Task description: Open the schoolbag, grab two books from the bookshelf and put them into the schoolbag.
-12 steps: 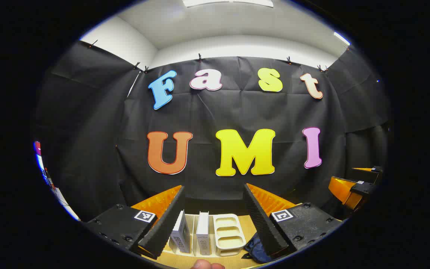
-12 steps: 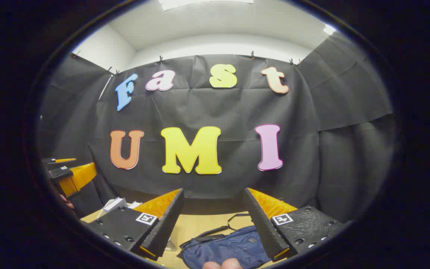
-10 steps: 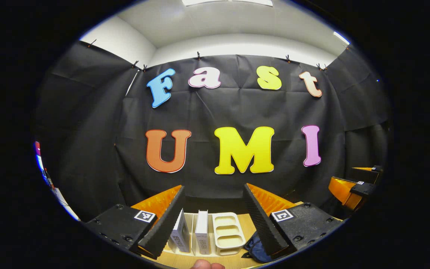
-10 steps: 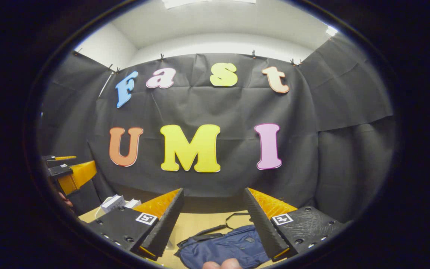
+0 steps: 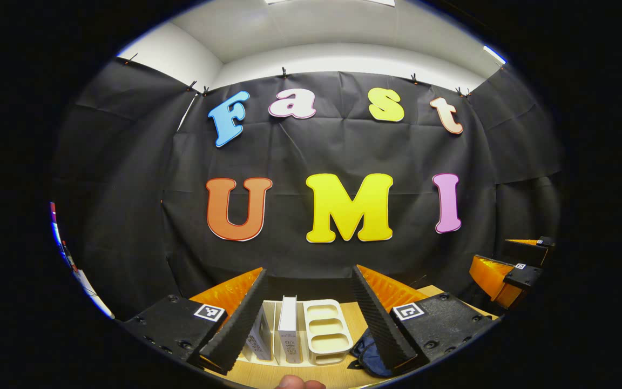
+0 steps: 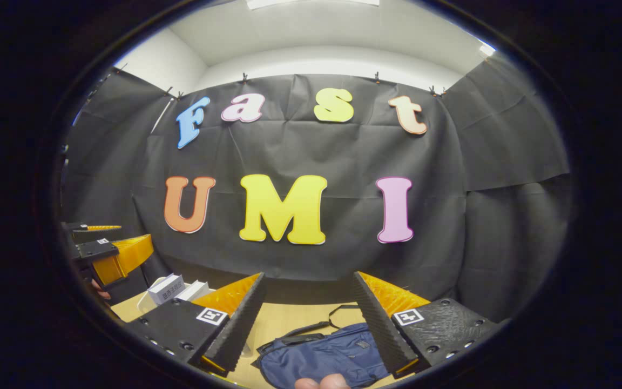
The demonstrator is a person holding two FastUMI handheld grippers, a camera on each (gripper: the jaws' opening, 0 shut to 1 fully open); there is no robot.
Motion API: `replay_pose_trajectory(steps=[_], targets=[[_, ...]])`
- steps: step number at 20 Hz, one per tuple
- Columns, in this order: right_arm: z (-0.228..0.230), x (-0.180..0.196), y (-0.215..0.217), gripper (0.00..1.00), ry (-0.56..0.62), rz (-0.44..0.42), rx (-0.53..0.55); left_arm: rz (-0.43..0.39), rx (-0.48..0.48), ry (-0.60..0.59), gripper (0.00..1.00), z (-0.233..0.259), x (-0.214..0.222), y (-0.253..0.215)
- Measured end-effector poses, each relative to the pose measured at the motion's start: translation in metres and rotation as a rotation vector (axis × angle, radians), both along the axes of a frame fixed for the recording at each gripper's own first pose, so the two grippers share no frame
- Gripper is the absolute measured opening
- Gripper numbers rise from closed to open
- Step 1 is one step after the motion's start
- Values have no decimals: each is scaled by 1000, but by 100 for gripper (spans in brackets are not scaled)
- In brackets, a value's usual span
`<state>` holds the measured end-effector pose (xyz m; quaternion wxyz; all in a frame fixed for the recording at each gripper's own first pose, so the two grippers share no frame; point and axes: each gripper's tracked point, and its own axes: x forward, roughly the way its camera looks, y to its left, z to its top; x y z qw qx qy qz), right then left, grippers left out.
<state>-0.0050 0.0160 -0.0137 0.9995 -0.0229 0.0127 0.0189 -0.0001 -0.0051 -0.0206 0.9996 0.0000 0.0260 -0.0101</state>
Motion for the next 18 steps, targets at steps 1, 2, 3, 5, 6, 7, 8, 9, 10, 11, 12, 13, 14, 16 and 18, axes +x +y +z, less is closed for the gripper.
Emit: replay_pose_trajectory(steps=[1, 2, 3, 5, 6, 7, 8, 9, 10, 11, 12, 13, 14, 16, 18], targets=[[0, 0, 3, 95, 1, 4, -4, 2, 1, 3, 97, -1, 0, 0], [2, 0, 4, 95, -1, 7, -7, 5, 2, 4, 96, -1, 1, 1], [1, -1, 6, 95, -4, 11, -8, 7, 0, 6, 97, -2, 0, 2], [2, 0, 9, 95, -9, 20, -14, 12, 0, 10, 97, -3, 1, 4], [2, 0, 11, 95, -8, 24, -17, 13, 1, 10, 96, -4, 1, 4], [1, 0, 13, 95, -7, 28, -18, 14, 0, 13, 97, -4, 2, 4], [1, 0, 15, 95, -3, 32, -18, 14, -2, 16, 97, -5, 2, 5], [-2, 1, 16, 95, 2, 34, -20, 15, -3, 19, 96, -7, 2, 5], [-3, 2, 17, 95, 5, 37, -23, 15, -4, 22, 96, -8, 2, 5], [-5, 3, 19, 95, 10, 42, -26, 14, -5, 24, 97, -9, 3, 5], [-7, 3, 21, 95, 17, 45, -30, 12, -6, 27, 97, -11, 4, 5], [-12, 4, 23, 95, 25, 49, -35, 13, -4, 31, 97, -12, 4, 6], [-16, 5, 24, 95, 34, 51, -40, 15, -2, 34, 97, -13, 3, 8], [-31, 6, 27, 96, 65, 59, -45, 22, -4, 32, 97, -12, 3, 11], [-54, 8, 30, 96, 109, 59, -51, 35, 0, 34, 97, -14, 2, 19]])
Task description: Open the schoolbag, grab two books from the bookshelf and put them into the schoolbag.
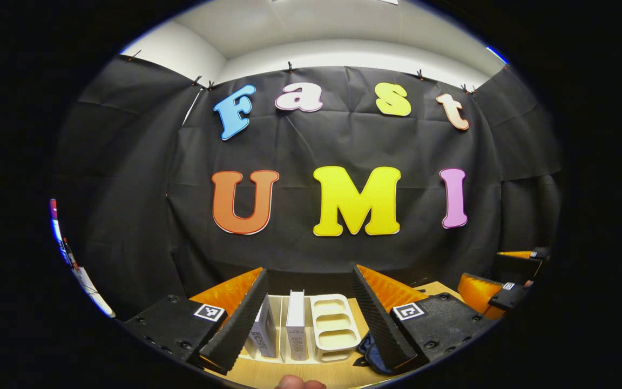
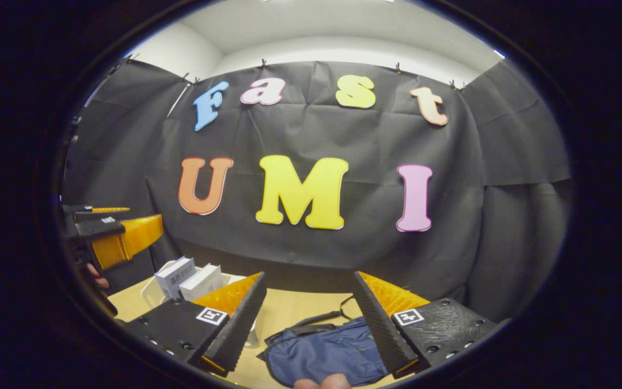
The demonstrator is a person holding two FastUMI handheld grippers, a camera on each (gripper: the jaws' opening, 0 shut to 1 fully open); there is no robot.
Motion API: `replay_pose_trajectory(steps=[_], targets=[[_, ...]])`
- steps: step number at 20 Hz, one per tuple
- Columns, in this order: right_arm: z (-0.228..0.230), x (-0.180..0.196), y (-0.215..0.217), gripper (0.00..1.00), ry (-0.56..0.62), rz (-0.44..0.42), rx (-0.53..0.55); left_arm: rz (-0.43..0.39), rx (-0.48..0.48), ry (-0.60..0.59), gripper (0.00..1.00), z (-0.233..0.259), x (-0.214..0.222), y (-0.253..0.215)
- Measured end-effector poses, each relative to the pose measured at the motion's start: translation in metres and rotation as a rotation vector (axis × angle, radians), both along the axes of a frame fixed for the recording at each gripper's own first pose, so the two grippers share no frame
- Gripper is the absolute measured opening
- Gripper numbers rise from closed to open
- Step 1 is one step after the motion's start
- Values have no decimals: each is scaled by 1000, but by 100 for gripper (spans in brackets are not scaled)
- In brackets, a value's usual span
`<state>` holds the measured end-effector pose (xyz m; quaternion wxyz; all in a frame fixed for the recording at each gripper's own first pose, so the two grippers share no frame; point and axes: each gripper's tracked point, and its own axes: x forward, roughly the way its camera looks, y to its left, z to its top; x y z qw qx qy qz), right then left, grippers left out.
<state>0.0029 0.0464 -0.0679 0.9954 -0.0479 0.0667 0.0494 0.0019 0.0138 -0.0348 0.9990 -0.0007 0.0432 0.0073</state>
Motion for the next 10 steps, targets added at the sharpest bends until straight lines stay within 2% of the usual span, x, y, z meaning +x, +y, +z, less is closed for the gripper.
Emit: replay_pose_trajectory(steps=[2, 8, 10], targets=[[-30, 2, 3, 96, 46, 2, -12, 13, 3, 3, 97, -1, -1, 6], [-161, 3, 28, 98, 294, 44, -89, 52, 21, 45, 97, -10, -8, 27], [-199, 2, 31, 96, 370, 47, -122, 65, 27, 51, 97, -12, -13, 34]])
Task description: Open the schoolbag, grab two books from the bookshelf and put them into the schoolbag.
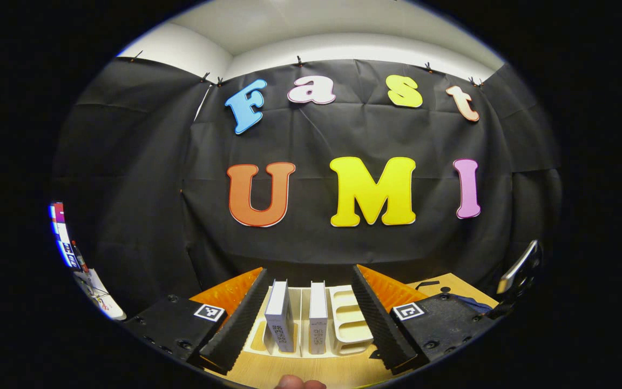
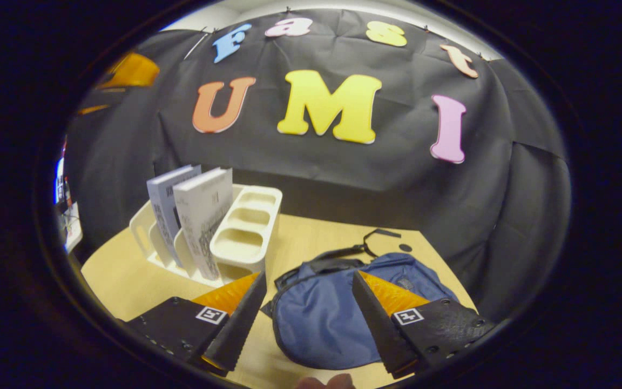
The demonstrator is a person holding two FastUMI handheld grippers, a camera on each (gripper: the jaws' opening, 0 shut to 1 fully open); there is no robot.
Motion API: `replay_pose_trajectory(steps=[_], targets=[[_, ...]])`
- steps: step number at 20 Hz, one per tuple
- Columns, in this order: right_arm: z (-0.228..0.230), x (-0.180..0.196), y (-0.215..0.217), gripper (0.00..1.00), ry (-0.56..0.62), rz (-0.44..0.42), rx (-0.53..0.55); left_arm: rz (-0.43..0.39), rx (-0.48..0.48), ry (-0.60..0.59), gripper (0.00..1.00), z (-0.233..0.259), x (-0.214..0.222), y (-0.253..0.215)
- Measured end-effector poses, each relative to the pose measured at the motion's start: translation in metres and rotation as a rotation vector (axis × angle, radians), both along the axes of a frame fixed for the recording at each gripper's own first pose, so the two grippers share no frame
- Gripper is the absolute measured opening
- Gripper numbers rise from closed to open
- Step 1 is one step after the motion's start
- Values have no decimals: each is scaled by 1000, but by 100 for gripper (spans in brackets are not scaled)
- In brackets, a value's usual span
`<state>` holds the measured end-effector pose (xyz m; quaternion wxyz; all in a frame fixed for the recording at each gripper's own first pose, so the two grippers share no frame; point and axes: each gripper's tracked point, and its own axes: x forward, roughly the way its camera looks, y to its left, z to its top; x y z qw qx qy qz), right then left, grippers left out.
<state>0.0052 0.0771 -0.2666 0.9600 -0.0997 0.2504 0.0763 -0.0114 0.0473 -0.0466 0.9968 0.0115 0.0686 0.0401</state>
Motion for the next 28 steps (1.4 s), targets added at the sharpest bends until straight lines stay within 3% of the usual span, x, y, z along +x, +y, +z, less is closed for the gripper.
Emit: replay_pose_trajectory(steps=[6, 7, 11, 25, 28], targets=[[-92, -8, 5, 94, 179, 0, -82, 43, 10, 53, 97, -16, -18, 22], [-104, -7, 4, 98, 187, 1, -103, 51, 10, 66, 97, -19, -20, 26], [-137, -4, 0, 96, 214, -15, -155, 92, 29, 79, 97, -20, -31, 46], [-163, 21, -19, 96, 200, -128, -103, 135, 56, 109, 97, -18, -42, 68], [-163, 22, -17, 72, 250, -110, -47, 134, 54, 106, 97, -17, -42, 68]])
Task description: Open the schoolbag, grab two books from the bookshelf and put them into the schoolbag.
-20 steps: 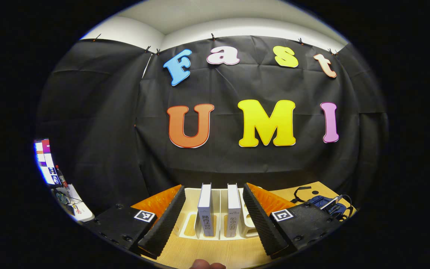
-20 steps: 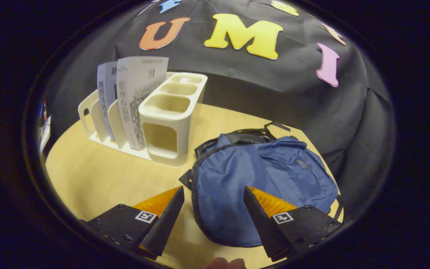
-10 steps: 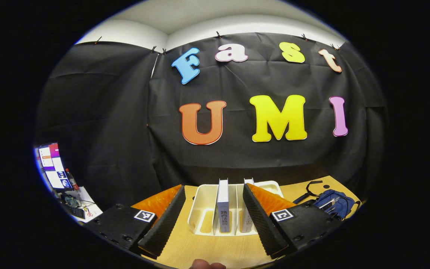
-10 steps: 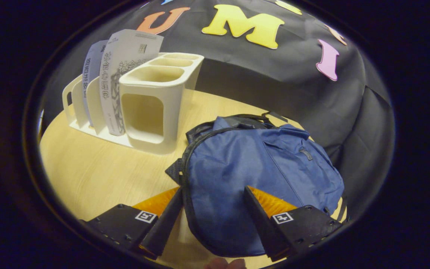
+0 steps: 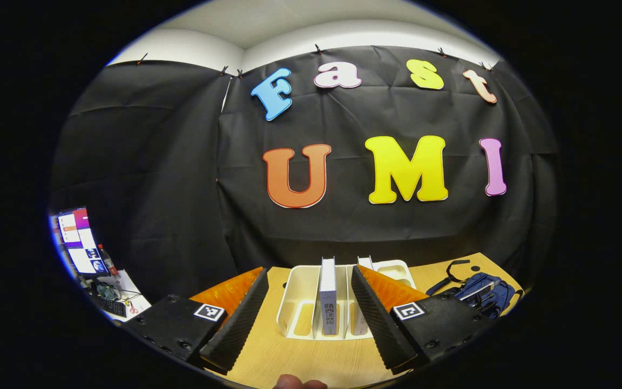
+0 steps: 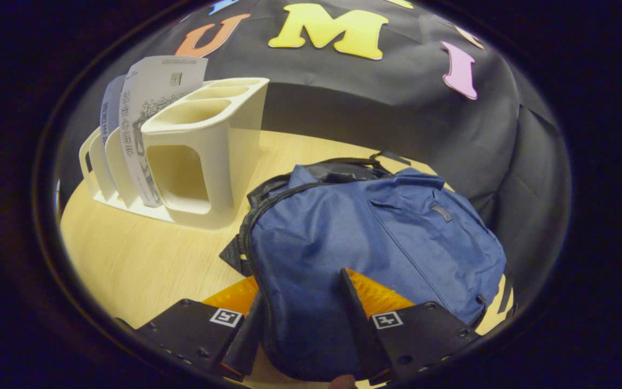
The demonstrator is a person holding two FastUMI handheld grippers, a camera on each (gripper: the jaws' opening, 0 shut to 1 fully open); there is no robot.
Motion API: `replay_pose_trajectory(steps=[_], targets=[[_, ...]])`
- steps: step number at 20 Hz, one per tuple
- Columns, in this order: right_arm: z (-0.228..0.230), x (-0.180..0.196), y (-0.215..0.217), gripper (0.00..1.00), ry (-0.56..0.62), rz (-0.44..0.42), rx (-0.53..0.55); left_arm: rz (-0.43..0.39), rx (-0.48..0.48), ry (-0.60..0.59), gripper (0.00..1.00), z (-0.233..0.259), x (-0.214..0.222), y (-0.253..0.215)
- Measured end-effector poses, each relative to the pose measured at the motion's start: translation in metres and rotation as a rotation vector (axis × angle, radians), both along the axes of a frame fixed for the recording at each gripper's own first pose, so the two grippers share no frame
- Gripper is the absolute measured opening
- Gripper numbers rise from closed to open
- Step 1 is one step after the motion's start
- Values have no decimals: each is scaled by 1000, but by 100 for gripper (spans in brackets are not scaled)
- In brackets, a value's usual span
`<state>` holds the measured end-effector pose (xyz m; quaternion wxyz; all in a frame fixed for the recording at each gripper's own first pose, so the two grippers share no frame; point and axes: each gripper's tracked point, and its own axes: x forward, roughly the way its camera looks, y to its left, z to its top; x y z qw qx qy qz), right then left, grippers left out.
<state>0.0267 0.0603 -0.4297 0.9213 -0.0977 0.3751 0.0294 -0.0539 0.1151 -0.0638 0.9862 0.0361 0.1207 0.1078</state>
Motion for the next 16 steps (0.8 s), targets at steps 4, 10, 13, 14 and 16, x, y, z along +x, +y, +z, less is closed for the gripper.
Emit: replay_pose_trajectory(steps=[4, 10, 13, 14, 16], targets=[[13, -3, 5, 34, 34, 19, 49, -9, -18, -9, 97, 1, 3, -6], [37, -8, 2, 2, 66, 57, 106, -14, -39, -25, 97, 1, 10, -7], [59, -8, 1, 2, 55, 97, 103, -12, -50, -29, 97, 0, 16, -6], [70, -8, -1, 2, 40, 113, 98, -11, -53, -31, 97, 0, 19, -5], [92, -8, -7, 2, 23, 138, 97, -19, -64, -14, 97, -6, 26, -7]])
